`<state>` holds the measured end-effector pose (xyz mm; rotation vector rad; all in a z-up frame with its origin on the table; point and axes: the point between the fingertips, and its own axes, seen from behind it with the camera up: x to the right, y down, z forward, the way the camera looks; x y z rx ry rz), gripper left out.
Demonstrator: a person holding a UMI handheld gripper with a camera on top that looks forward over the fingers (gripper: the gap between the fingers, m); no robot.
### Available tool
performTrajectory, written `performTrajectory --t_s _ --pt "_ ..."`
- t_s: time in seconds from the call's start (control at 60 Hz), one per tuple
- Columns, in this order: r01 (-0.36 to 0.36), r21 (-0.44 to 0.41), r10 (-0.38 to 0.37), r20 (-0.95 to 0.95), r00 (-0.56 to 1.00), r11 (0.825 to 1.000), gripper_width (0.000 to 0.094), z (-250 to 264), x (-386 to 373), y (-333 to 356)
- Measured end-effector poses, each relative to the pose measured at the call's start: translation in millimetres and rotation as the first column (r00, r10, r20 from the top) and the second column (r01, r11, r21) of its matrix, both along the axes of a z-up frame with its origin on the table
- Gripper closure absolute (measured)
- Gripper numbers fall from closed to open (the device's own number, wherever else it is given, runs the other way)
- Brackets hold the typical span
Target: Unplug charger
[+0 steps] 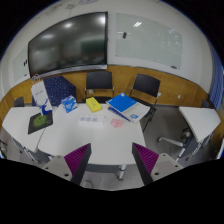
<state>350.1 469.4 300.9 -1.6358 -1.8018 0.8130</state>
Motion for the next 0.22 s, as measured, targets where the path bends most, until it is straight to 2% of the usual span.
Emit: performTrajectory --t_s 0.083,0.217 --pt "0.003 0.016 -0.003 -0.006 1.0 1.0 0.0082 6.7 28.5 10.8" --pt "0.014 0.038 -0.014 0.006 1.0 0.999 0.0084 -12.5 37.0 24.5"
